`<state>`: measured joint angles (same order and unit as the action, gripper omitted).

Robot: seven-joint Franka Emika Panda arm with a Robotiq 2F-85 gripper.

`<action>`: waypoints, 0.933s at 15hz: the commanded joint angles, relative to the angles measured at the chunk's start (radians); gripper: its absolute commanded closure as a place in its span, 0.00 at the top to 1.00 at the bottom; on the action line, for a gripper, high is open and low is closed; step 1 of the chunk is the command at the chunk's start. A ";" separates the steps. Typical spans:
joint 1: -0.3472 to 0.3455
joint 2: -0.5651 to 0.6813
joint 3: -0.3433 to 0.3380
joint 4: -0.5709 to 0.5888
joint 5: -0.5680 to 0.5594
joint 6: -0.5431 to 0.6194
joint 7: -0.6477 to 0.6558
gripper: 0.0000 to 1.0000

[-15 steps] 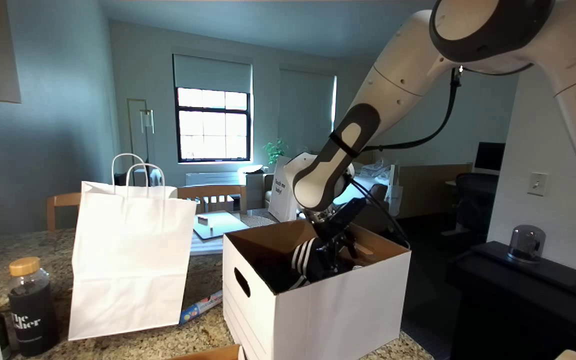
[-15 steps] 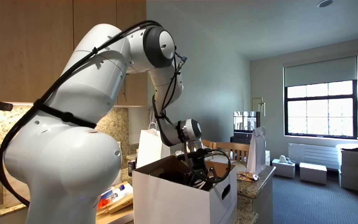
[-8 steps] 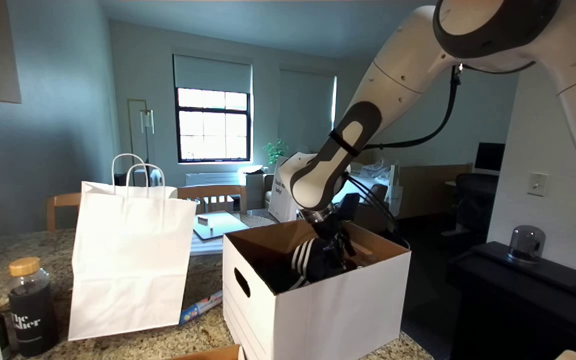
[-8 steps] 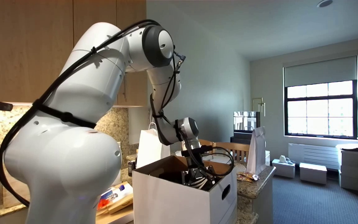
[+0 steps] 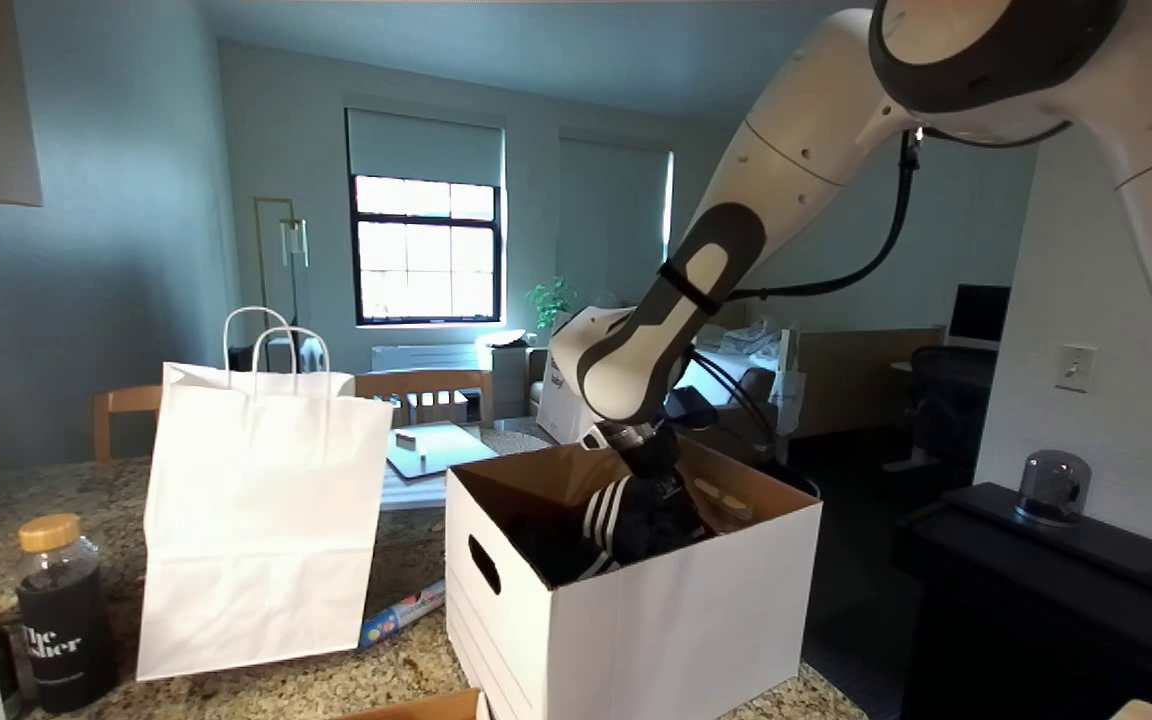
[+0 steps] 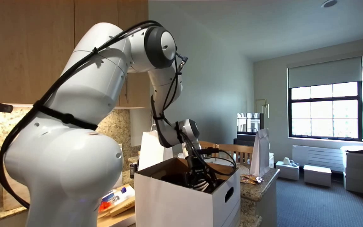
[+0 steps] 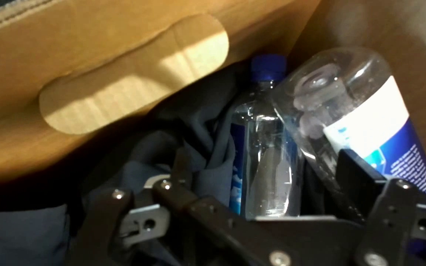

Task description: Remove three empty water bottles from the white storage box

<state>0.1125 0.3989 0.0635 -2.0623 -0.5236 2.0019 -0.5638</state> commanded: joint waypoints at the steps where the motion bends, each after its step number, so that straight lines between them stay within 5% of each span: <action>1: -0.024 -0.029 0.020 -0.035 -0.049 -0.008 -0.141 1.00; 14: -0.026 -0.056 0.002 -0.113 -0.218 -0.010 -0.107 1.00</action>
<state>0.1061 0.3914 0.0599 -2.1180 -0.7145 1.9971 -0.7017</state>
